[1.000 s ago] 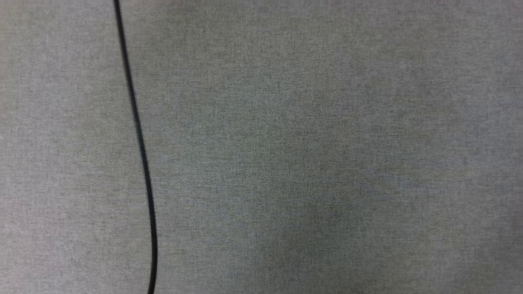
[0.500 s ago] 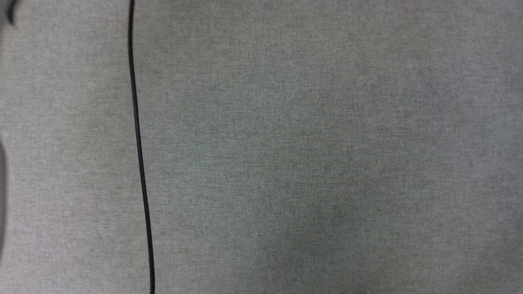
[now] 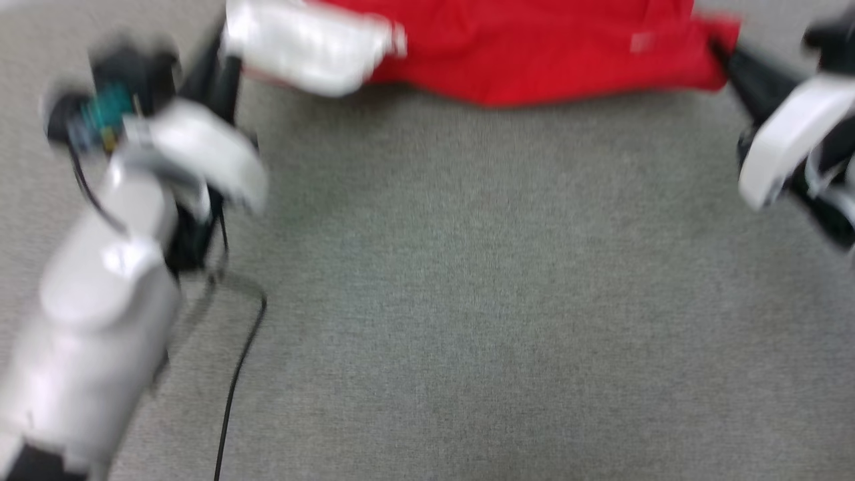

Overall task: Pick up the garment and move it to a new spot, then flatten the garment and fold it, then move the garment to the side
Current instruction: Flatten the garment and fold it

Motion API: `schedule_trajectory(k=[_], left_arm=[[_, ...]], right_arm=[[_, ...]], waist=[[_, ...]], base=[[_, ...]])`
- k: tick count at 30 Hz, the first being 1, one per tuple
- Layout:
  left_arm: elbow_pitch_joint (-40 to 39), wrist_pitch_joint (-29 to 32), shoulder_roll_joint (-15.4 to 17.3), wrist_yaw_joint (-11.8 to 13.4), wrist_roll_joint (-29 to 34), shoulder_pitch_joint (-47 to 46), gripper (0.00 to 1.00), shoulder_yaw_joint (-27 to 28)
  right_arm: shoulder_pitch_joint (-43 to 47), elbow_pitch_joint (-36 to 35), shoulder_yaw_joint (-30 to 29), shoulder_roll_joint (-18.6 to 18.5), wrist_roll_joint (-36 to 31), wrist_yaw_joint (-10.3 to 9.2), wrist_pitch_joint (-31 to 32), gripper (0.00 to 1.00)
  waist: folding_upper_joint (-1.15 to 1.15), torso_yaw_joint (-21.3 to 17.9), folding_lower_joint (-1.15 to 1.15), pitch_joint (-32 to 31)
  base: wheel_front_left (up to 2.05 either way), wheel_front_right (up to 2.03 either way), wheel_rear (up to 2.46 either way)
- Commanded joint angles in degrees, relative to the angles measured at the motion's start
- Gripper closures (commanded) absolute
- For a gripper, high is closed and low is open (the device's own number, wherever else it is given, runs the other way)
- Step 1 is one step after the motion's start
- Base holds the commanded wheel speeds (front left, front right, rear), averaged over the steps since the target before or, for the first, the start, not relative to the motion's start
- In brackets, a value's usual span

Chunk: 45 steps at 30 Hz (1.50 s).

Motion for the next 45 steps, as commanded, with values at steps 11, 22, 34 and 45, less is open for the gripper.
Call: schedule_trajectory(k=[11,22,34,45], left_arm=[[-14.82,1.35,3.6,6.36,-6.27,30.99,1.0,-0.28],[-24.04,5.39,5.61,10.16,-12.1,50.98,1.0,-2.45],[-29.88,10.13,8.25,11.0,-17.23,62.66,1.0,-4.43],[-31.1,10.37,8.81,10.54,-16.38,61.64,1.0,-5.27]], right_arm=[[19.0,-6.57,3.5,-6.05,4.94,-0.07,-0.61,1.0],[37.4,-12.62,1.86,-10.25,7.88,-0.07,0.35,1.0],[54.87,-20.69,-6.56,-14.46,7.55,-0.07,3.09,1.0],[65.0,-28.21,-17.86,-13.06,4.95,-0.07,9.11,1.0]], waist=[[0.0,1.26,0.01,-12.88],[0.0,2.37,0.01,-21.69],[0.0,2.62,0.01,-23.76],[0.0,2.61,0.01,-23.77]], base=[[0.0,0.0,0.0],[0.0,0.0,0.0],[0.0,0.0,0.0],[0.0,0.0,0.0]])
